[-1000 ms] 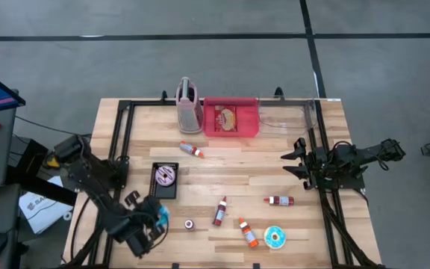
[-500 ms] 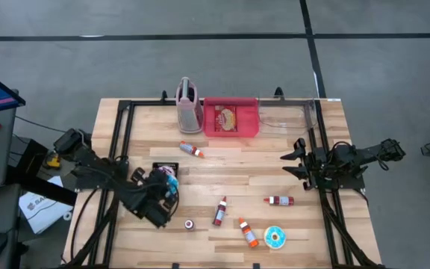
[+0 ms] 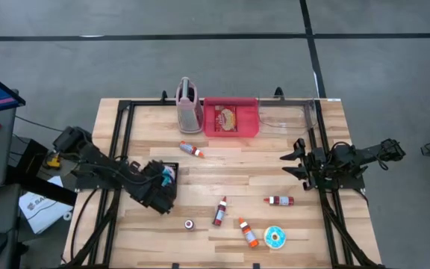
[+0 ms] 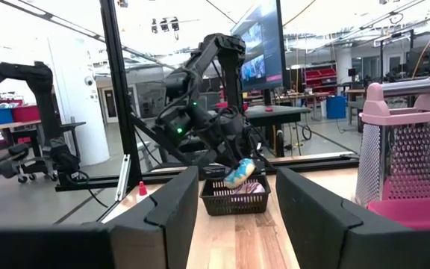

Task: Pick & Place Food Item
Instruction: Put the blue donut into the black bin

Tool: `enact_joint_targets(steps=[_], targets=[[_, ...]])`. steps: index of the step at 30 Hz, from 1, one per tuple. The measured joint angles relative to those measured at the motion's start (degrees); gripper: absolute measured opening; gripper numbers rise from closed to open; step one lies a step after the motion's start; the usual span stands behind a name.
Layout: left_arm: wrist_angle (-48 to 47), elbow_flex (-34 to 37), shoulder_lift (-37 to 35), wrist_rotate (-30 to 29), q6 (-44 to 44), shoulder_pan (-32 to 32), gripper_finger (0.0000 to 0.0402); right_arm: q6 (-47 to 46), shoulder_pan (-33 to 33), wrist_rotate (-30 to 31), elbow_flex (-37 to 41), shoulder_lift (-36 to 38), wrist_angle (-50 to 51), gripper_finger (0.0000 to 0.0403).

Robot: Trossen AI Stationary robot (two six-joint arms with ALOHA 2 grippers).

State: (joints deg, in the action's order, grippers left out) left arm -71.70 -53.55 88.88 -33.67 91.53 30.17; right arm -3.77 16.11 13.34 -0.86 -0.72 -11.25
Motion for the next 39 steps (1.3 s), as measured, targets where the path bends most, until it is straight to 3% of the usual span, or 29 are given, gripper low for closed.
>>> enact_joint_targets(steps=[14, 39], targets=[[6.8, 5.2, -10.2, 0.7, 0.8, 0.1, 0.0076, -0.2, 0.0, 0.0, 0.0, 0.0, -0.3, 0.0175], [12.7, 5.2, -4.7, 5.6, 0.7, 1.6, 0.0076, -0.3, 0.0, 0.0, 0.0, 0.0, 0.4, 0.0175]])
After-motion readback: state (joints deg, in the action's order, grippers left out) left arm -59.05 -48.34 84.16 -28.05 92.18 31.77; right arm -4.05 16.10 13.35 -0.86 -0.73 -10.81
